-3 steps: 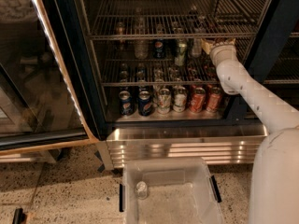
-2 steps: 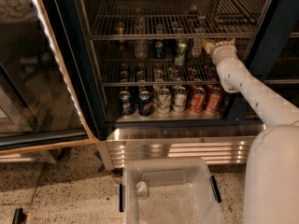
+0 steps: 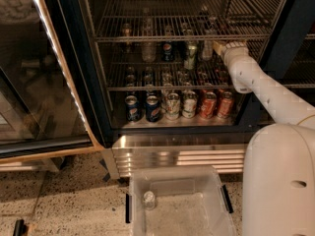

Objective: Pick coke can from middle shelf of fridge

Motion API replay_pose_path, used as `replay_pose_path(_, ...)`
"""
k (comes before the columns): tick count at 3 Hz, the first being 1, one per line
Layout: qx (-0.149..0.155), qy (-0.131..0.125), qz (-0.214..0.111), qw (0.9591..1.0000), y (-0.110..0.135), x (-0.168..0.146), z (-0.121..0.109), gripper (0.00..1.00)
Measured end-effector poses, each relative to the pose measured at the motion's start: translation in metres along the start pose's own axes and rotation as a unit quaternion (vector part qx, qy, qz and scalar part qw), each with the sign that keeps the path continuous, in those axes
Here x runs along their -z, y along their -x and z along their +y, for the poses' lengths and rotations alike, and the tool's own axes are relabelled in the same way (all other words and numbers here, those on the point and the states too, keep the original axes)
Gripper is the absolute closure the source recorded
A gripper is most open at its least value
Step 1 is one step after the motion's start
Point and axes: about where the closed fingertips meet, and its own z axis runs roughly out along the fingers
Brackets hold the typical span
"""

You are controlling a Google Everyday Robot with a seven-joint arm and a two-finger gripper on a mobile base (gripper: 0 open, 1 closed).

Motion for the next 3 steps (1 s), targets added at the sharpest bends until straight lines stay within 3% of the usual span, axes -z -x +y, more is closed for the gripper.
replay_pose_path(3, -0.026, -0.005, 0.035, 0.9990, -0.023, -0.018, -0.008, 0.40)
